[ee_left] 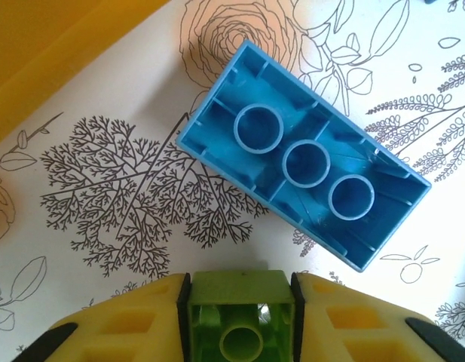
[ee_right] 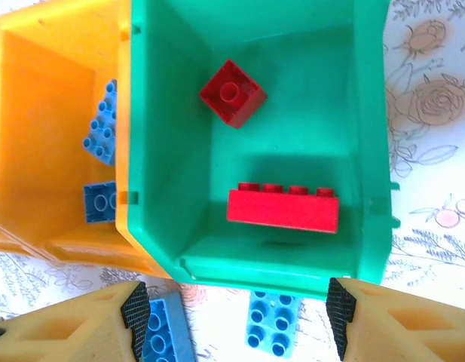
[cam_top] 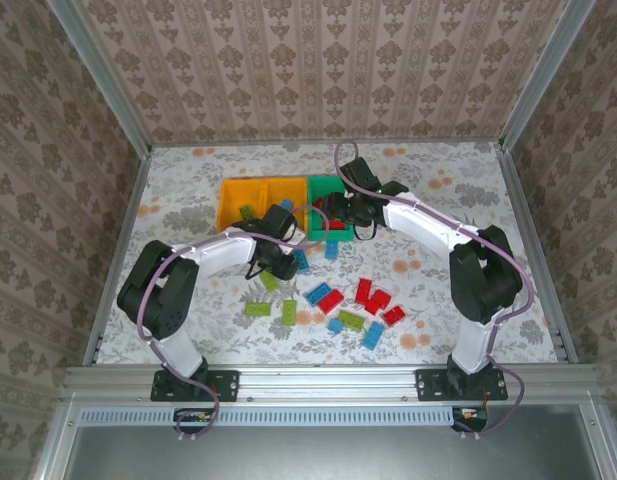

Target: Sort the legos into containers by color

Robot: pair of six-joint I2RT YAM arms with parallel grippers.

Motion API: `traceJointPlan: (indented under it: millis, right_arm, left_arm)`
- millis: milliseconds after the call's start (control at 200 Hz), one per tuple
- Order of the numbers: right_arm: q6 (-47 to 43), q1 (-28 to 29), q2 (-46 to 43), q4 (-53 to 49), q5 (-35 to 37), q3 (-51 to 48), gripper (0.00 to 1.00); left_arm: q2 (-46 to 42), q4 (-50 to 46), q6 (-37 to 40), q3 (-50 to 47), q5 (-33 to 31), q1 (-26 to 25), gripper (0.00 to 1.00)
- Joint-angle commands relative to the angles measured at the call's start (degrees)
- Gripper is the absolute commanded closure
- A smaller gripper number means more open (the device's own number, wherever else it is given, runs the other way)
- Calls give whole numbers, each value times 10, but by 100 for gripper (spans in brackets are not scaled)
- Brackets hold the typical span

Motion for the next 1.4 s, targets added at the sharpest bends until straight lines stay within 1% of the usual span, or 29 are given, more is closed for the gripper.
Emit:
traceJointPlan:
  millis: [0,60,230,395,580,705,865,895,910,980,1225,1395]
  right_arm:
    - [14,12,-24,-27,24,-14,33]
    - [14,16,-23,-29,26,-17,33]
    - [16,36,-21,-38,41,-25,34]
    - [29,59,-13,-37,49,-42,34]
    - [36,83,5,-37,58,-51,35]
    - [38,93,20,-37,64,-53,36]
    - [48,97,33,-29,68,-59,37]
    - [49,98,35,-29,70,-60,37]
    - [50,99,36,-30,71,-59,37]
    - [52,101,45,-35,74,-55,37]
    - [66,103,74,-37,76,-42,37]
    - [67,103,92,-41,79,-27,37]
  left_arm:
    - [5,-14,1,11,9,-1,74]
    - [-1,-14,-2,12,7,-1,76]
    - [-29,-36,-14,31,-26,3,74]
    - [-48,-56,-18,50,-37,11,73]
    - [-64,-78,-28,72,-72,27,72]
    - [-76,-80,-37,89,-89,53,72]
    - [-78,-75,-55,108,-99,100,72]
    - [-78,-72,-60,112,-101,101,72]
    - [-77,-71,-62,113,-102,118,72]
    - [-72,-63,-74,120,-100,142,72]
    - [-13,-38,-85,158,-87,195,71]
    - [29,-24,-98,185,-75,212,72]
